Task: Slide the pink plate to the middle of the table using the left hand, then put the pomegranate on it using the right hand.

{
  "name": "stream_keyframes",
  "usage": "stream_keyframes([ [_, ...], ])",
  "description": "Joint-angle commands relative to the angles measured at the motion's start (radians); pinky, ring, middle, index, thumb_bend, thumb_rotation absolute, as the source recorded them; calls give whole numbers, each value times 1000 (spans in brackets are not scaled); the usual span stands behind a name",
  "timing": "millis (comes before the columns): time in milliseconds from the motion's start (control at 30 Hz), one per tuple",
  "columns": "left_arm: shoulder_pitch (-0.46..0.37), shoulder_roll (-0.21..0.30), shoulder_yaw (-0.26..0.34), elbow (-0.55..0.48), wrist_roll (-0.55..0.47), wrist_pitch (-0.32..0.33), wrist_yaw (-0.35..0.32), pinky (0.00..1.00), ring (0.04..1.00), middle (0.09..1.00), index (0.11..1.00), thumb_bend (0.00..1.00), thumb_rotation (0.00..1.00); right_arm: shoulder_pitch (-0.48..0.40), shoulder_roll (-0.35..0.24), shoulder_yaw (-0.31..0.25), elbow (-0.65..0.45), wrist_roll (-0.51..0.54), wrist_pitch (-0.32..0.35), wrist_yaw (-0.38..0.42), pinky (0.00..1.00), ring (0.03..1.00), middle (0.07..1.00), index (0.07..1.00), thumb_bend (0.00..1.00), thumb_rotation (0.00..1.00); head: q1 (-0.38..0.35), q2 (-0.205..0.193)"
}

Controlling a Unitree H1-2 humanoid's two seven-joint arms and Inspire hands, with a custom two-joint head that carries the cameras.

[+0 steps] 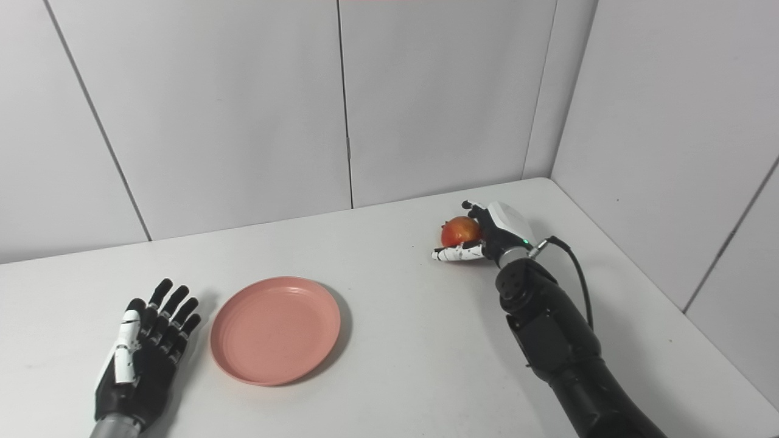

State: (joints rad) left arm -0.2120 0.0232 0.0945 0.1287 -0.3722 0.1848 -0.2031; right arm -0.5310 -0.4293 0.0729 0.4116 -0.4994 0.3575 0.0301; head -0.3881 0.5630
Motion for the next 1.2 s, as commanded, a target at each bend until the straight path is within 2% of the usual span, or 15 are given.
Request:
stream_keyframes([
  [0,6,5,4,-4,1,26,10,975,948,952,943,405,1000,-56,-17,-12,-20,13,-31,-24,652,754,804,826,923,313,1,1],
  [167,6,7,4,-5,-3,29,7,975,949,952,944,405,1000,-63,-21,19,5,4,-40,-24,651,732,768,766,901,286,2,2],
  [367,5,6,5,-6,-2,34,12,975,947,953,947,399,1000,-77,-18,50,48,-1,-63,-40,576,646,697,686,825,261,2,2],
  [533,3,5,4,-3,3,31,14,970,945,952,946,403,1000,-80,-19,65,57,-1,-79,-45,482,539,577,561,644,213,5,3],
  [700,3,5,4,-2,-2,28,9,980,950,957,952,393,1000,-74,-6,37,43,42,-87,-57,453,500,536,552,480,181,8,5],
  [933,4,2,2,-4,2,30,14,975,947,951,947,396,1000,-59,-2,8,-24,71,-73,-61,378,424,476,503,400,149,12,4],
  [1167,2,-2,-5,-1,8,19,14,978,947,954,951,401,1000,-42,-4,-2,-126,63,-19,-45,338,375,433,466,402,167,26,2],
])
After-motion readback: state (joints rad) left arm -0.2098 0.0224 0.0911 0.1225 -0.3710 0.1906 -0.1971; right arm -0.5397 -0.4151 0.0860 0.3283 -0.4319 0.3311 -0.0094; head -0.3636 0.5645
